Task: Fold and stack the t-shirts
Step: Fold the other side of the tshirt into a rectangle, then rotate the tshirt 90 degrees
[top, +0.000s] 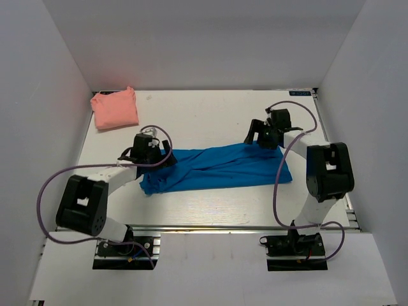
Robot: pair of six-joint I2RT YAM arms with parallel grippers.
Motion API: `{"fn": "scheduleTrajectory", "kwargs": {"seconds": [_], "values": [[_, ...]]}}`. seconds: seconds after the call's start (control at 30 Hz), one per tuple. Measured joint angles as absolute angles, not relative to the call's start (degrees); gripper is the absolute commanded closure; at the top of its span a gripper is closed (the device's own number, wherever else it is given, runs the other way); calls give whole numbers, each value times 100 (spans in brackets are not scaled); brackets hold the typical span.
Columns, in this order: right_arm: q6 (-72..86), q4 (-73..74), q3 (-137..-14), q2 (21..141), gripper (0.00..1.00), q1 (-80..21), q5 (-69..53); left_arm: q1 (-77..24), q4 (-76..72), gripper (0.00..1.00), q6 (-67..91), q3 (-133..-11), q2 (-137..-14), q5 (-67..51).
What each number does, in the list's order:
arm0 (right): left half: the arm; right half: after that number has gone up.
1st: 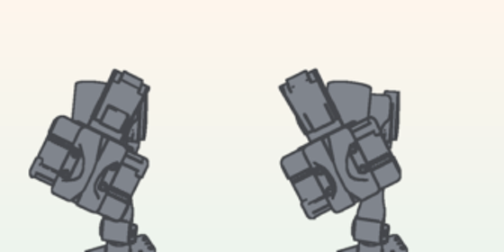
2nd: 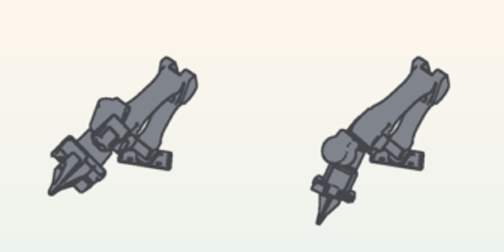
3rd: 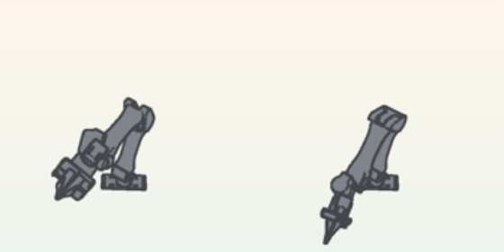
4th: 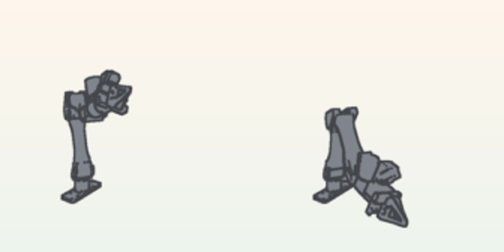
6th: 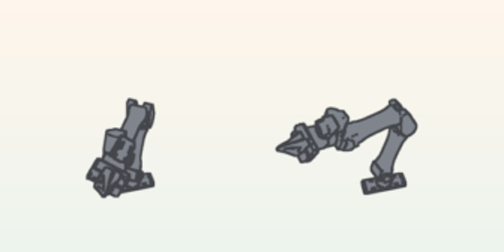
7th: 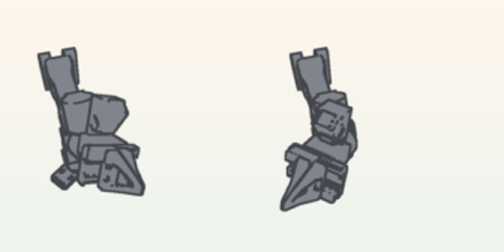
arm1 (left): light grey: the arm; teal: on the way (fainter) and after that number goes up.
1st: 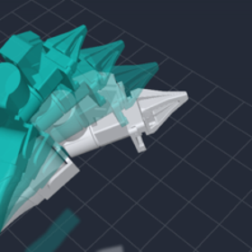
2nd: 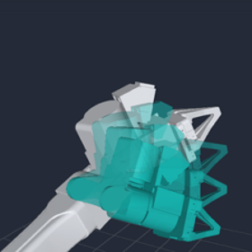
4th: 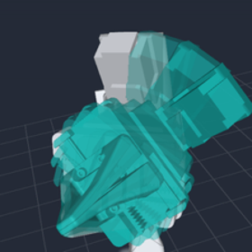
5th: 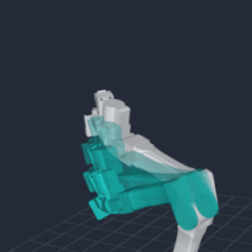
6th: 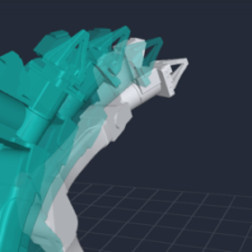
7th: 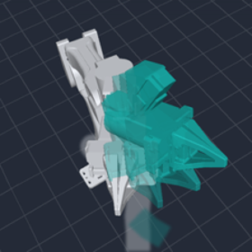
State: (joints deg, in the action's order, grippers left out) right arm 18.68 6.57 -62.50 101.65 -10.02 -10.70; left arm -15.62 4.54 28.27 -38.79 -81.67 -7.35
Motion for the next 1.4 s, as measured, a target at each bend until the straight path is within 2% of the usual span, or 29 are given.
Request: {"fn": "scheduleTrajectory", "kwargs": {"seconds": [0.13,0.33,0.5,0.67,0.77,0.87,1.03,1.2,1.4], "values": [[1929,611,-6248,10479,10,-976,-1138,-1559,482,0,2818,-4058,-8630,-681],[2193,268,-5636,10073,10,-961,-786,-1549,434,0,2762,-5046,-9651,-676],[2392,187,-4626,9188,10,-978,-687,-1549,449,0,2523,-7081,-11336,-906],[2381,60,-3704,8326,10,-1280,-1052,-1562,215,0,2390,-9480,-13150,-1848],[2353,19,-3208,7795,10,-1745,-1369,-1614,270,0,2394,-11146,-14278,-2265],[2357,-99,-2943,7581,10,-2397,-1669,-1691,115,0,2458,-12136,-14988,-2661],[2383,-556,-3087,8084,10,-3607,-2132,-1927,-370,0,2880,-13526,-16022,-3061],[2274,-858,-3959,9102,10,-4882,-2399,-2193,-1070,0,3214,-13924,-16448,-2961],[2027,-587,-4230,9181,10,-5649,-2263,-2368,-1216,0,3354,-13935,-16475,-2624]]}}
